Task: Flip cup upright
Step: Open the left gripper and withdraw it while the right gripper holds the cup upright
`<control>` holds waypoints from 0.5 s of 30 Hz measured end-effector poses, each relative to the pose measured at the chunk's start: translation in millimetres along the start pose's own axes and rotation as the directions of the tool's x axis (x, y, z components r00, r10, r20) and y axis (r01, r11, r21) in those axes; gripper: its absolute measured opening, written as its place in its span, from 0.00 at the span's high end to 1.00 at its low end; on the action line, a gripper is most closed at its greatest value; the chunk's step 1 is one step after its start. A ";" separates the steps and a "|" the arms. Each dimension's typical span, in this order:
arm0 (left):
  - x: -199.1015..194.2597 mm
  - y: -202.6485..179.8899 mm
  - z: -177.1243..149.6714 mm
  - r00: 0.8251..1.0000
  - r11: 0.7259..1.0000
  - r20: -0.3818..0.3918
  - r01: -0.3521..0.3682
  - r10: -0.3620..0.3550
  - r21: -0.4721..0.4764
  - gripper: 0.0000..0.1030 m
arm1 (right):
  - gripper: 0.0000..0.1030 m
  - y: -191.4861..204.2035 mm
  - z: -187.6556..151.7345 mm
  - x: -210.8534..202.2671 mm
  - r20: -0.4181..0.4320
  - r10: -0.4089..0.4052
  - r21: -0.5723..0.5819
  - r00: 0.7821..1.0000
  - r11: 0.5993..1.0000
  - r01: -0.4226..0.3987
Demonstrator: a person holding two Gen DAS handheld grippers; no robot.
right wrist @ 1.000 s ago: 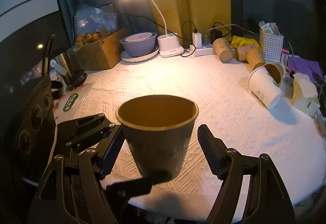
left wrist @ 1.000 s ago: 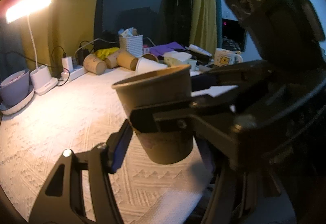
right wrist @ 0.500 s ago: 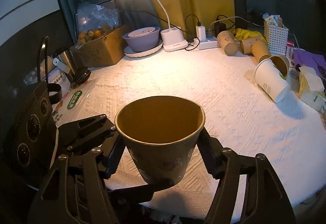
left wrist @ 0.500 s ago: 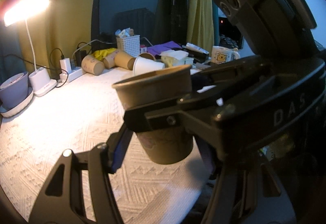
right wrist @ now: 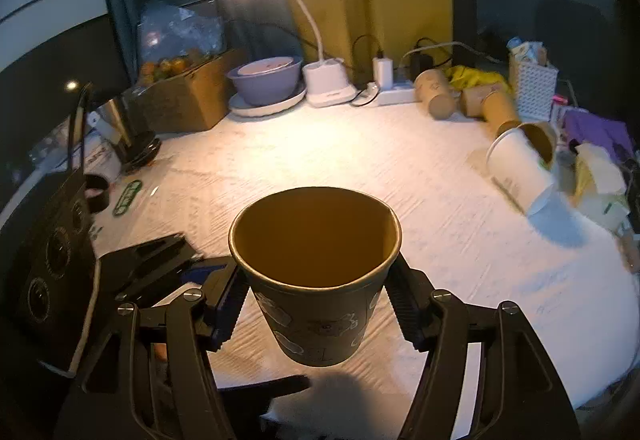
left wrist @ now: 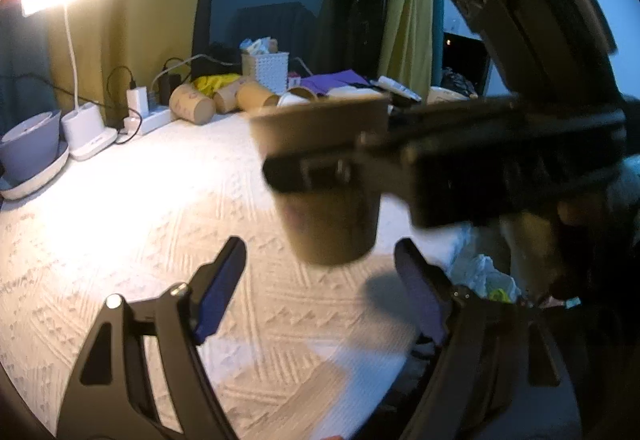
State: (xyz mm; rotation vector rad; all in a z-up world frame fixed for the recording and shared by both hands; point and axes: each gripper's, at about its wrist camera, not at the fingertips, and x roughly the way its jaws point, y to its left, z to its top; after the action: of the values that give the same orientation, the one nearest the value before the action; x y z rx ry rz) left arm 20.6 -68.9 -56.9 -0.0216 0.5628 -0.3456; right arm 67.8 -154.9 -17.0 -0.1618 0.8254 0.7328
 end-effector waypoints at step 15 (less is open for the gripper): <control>-35.2 81.5 -14.6 0.972 0.936 -0.076 -0.237 0.224 -0.260 0.24 | 0.34 -18.6 26.9 31.5 0.109 -0.090 -0.005 0.990 0.996 0.091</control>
State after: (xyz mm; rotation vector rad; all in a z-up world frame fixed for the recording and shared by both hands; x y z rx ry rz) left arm 10.9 20.5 -60.2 -0.2079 0.6467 -0.0388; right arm 110.5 -141.2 -23.9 -0.1664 0.7064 0.6545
